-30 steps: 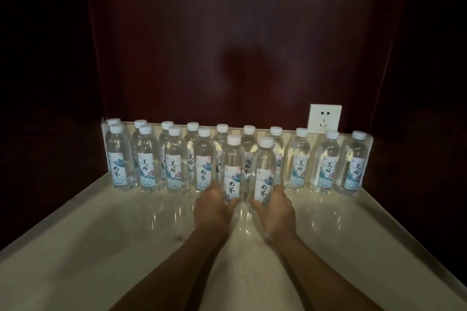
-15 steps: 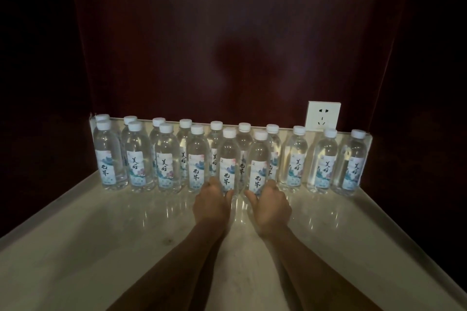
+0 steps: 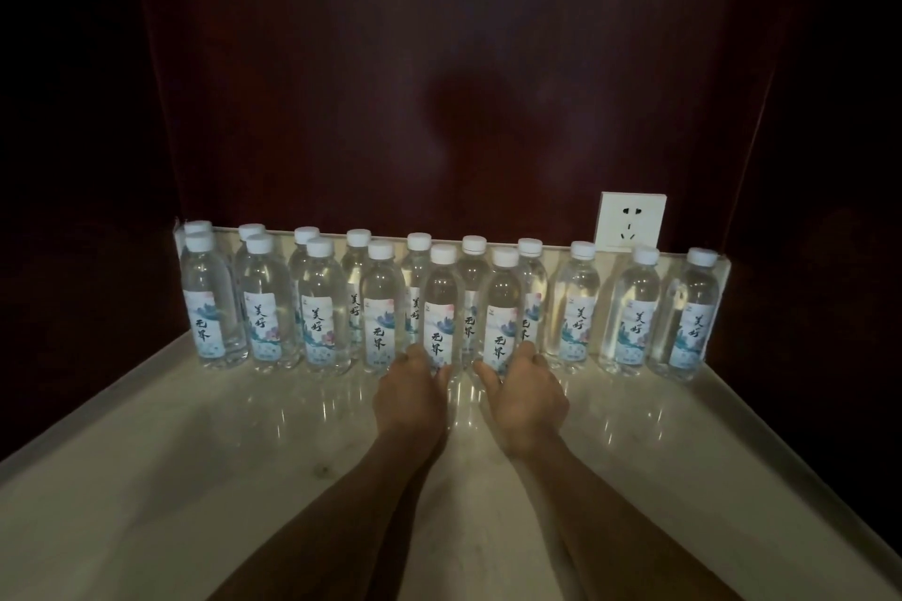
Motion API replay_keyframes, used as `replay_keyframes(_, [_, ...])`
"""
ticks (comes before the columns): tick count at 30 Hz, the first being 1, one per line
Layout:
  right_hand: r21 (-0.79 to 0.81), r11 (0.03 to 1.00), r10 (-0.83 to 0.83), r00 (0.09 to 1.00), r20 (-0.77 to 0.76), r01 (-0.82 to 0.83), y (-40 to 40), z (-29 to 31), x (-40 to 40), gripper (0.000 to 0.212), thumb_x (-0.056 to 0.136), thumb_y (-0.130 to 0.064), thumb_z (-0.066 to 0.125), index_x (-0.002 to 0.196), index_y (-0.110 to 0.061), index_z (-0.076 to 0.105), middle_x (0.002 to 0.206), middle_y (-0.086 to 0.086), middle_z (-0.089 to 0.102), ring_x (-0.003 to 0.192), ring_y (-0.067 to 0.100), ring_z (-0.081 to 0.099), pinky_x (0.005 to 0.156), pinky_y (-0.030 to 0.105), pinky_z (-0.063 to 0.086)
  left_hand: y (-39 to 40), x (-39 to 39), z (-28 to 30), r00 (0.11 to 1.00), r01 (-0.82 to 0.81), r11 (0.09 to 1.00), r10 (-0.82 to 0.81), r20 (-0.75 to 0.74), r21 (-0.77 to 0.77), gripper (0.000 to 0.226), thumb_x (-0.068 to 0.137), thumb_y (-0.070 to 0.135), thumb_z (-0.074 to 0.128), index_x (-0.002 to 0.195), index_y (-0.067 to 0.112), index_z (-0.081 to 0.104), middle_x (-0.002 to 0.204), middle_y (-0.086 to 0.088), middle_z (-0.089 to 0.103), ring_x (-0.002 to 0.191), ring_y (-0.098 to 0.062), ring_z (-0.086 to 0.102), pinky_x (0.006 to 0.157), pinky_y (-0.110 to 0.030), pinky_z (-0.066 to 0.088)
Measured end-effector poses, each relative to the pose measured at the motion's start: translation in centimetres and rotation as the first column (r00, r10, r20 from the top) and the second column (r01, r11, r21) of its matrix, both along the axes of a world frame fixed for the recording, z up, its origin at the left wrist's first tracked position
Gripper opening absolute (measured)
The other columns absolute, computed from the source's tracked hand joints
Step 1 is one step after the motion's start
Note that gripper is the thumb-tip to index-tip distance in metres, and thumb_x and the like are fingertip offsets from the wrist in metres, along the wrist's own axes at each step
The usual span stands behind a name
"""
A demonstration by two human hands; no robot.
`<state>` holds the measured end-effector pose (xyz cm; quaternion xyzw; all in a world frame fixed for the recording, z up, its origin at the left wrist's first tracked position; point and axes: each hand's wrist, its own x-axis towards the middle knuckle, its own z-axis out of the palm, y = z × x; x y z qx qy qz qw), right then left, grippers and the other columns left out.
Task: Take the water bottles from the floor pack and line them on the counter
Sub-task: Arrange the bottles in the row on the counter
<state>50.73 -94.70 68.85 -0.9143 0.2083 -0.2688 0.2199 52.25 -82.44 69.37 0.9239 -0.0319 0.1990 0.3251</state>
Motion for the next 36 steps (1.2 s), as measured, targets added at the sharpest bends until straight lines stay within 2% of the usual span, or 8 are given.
replay_keyframes(6, [0.011,1.000,0.023,1.000,-0.014,-0.023,0.1,0.0,0.0,0.059,0.089,-0.062,0.054,0.121,-0.013,0.044,0.121,0.007,0.062,0.110,0.029,0.061,0.081,0.036,0.047,-0.2,-0.2,0.2,0.999,-0.028,0.999,0.028,-0.018,0.023,0.027,0.101,0.039,0.054,0.112,0.014,0.054,0.106,-0.005,0.066,0.097,-0.021,0.064,0.074,-0.028,0.043])
replay_keyframes(9, [0.021,1.000,0.019,0.999,-0.028,-0.019,0.1,0.1,-0.2,0.053,0.090,-0.054,0.057,0.120,-0.013,0.045,0.120,0.007,0.063,0.109,0.029,0.062,0.082,0.035,0.047,-0.2,-0.3,0.3,0.999,-0.032,0.999,0.033,-0.012,0.011,0.027,0.101,0.039,0.054,0.113,0.015,0.054,0.108,-0.005,0.066,0.092,-0.017,0.060,0.074,-0.029,0.043])
replay_keyframes(12, [0.011,1.000,0.018,0.999,-0.029,-0.018,0.1,0.1,-0.4,0.048,0.092,-0.050,0.056,0.121,-0.013,0.046,0.120,0.007,0.063,0.111,0.029,0.061,0.084,0.035,0.048,-0.2,-0.3,0.4,0.999,-0.039,0.999,0.038,-0.037,-0.007,0.029,0.099,0.039,0.056,0.113,0.014,0.054,0.107,-0.006,0.066,0.098,-0.024,0.064,0.074,-0.029,0.039])
replay_keyframes(16, [0.000,1.000,0.024,0.999,-0.021,-0.024,-0.1,0.1,-0.5,0.048,0.093,-0.050,0.056,0.122,-0.013,0.048,0.119,0.006,0.064,0.110,0.027,0.062,0.083,0.034,0.048,-0.1,0.3,0.2,0.996,-0.030,0.999,0.027,-0.080,-0.032,0.032,0.093,0.047,0.064,0.105,0.020,0.052,0.097,-0.001,0.068,0.089,-0.019,0.064,0.071,-0.030,0.042])
replay_keyframes(19, [0.039,0.999,0.026,1.000,-0.010,-0.026,-0.3,0.1,-0.4,0.049,0.092,-0.051,0.056,0.122,-0.014,0.048,0.120,0.006,0.063,0.109,0.028,0.063,0.082,0.034,0.048,-0.3,0.6,0.0,0.996,-0.044,0.999,0.044,-0.075,-0.007,0.032,0.093,0.047,0.065,0.107,0.020,0.056,0.100,0.000,0.068,0.085,-0.014,0.057,0.072,-0.028,0.043])
replay_keyframes(25, [0.046,0.999,0.019,1.000,-0.012,-0.018,-0.2,0.1,-0.4,0.046,0.092,-0.051,0.057,0.118,-0.014,0.048,0.117,0.007,0.064,0.108,0.029,0.063,0.082,0.036,0.048,-0.5,0.5,0.0,0.997,-0.048,0.999,0.048,-0.055,-0.002,0.038,0.093,0.049,0.064,0.110,0.017,0.052,0.104,-0.001,0.066,0.096,-0.022,0.067,0.076,-0.032,0.049])
replay_keyframes(36, [0.069,0.998,0.007,1.000,0.004,-0.007,-0.1,0.0,-0.5,0.047,0.090,-0.052,0.060,0.117,-0.015,0.048,0.117,0.006,0.065,0.109,0.030,0.063,0.080,0.036,0.048,-0.4,0.7,-0.5,0.999,-0.042,0.999,0.041,-0.033,-0.022,0.034,0.092,0.050,0.065,0.105,0.021,0.054,0.100,0.000,0.068,0.091,-0.020,0.067,0.077,-0.035,0.055])
